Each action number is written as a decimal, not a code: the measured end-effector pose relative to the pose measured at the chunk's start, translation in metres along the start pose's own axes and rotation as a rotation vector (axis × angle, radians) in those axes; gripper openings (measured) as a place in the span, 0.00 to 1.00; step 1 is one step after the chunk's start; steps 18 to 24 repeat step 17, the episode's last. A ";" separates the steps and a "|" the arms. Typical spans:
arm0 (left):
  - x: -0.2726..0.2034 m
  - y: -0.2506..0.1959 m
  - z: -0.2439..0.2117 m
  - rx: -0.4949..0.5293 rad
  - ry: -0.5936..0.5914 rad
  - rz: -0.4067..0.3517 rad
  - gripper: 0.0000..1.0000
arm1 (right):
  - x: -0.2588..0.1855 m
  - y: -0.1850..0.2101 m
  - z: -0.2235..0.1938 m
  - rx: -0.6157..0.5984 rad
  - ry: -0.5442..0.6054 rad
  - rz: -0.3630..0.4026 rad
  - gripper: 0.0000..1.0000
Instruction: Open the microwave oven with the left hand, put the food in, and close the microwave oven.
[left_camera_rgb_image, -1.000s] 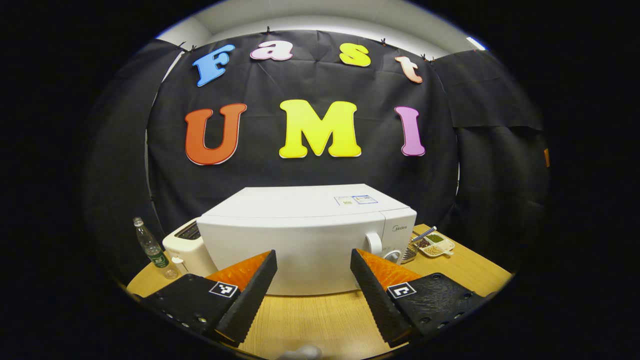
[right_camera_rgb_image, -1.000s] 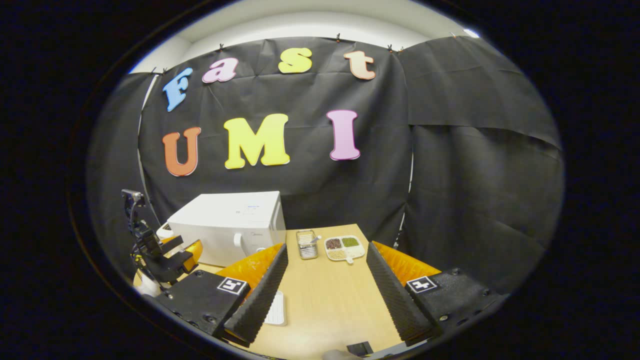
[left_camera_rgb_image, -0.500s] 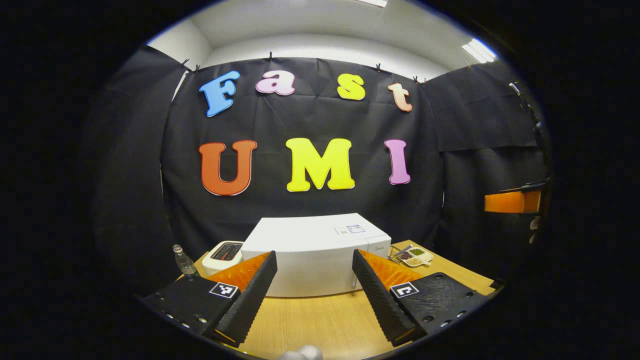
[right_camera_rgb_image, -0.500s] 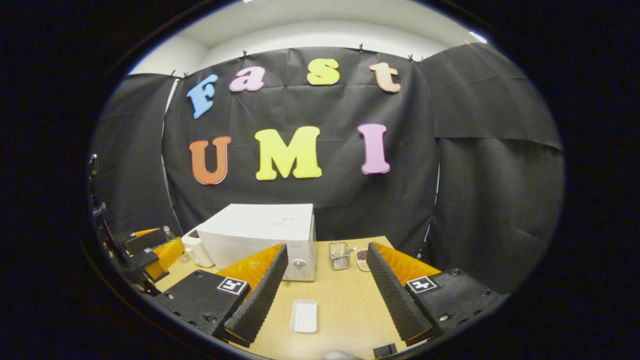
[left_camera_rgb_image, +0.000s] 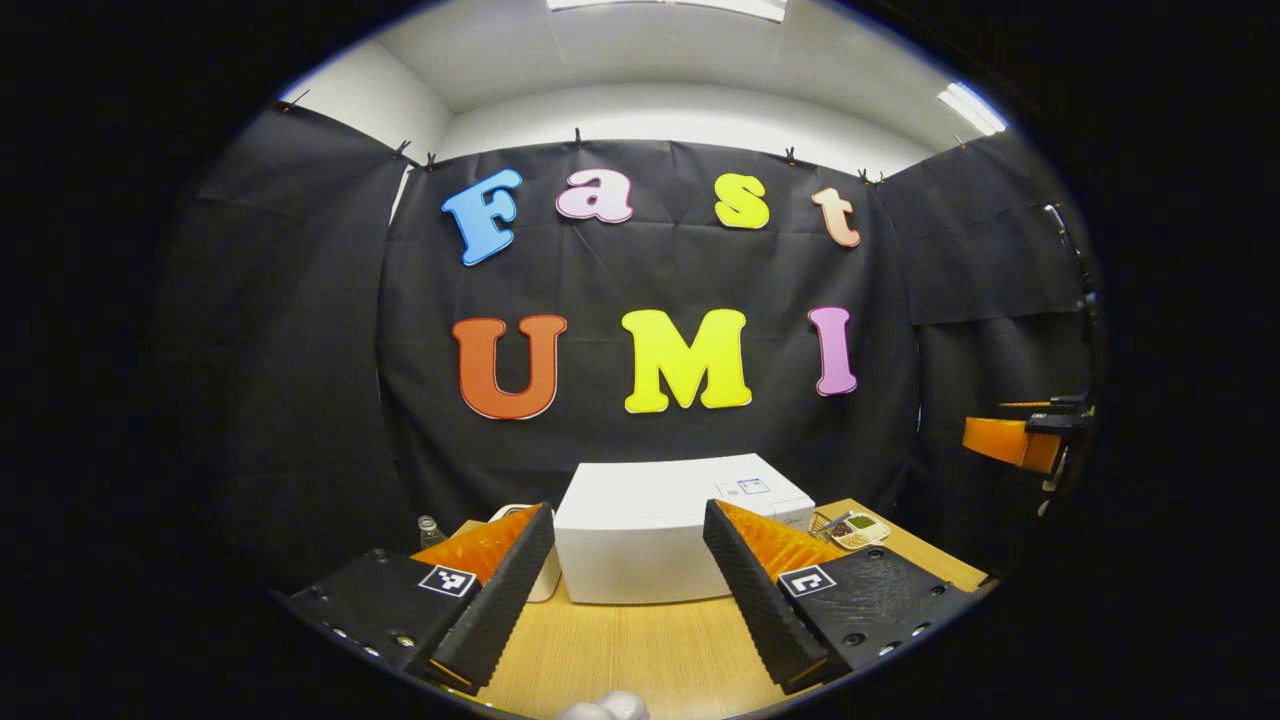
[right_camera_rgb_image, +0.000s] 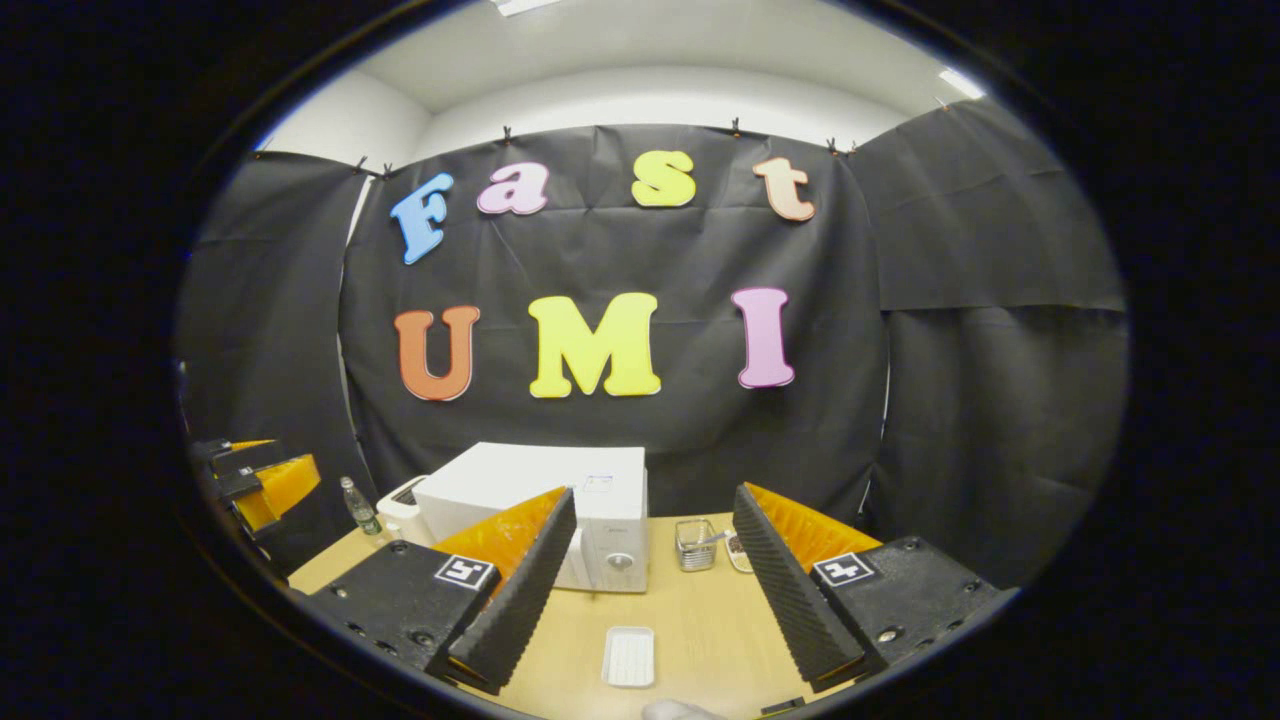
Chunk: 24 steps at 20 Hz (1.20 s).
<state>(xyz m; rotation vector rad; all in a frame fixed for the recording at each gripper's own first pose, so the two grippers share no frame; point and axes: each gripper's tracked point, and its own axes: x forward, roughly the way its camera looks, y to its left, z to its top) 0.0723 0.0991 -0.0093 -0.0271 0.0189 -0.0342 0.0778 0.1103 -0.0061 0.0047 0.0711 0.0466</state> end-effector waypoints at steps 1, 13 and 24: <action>0.002 0.000 0.004 -0.006 -0.005 0.001 0.94 | -0.001 0.002 0.003 -0.001 -0.010 0.005 0.92; -0.003 -0.006 0.029 0.014 -0.076 0.024 0.94 | 0.002 -0.010 0.012 0.015 -0.014 0.001 0.92; -0.006 -0.002 0.028 0.015 -0.071 0.033 0.95 | 0.002 -0.011 0.013 0.006 -0.019 0.002 0.92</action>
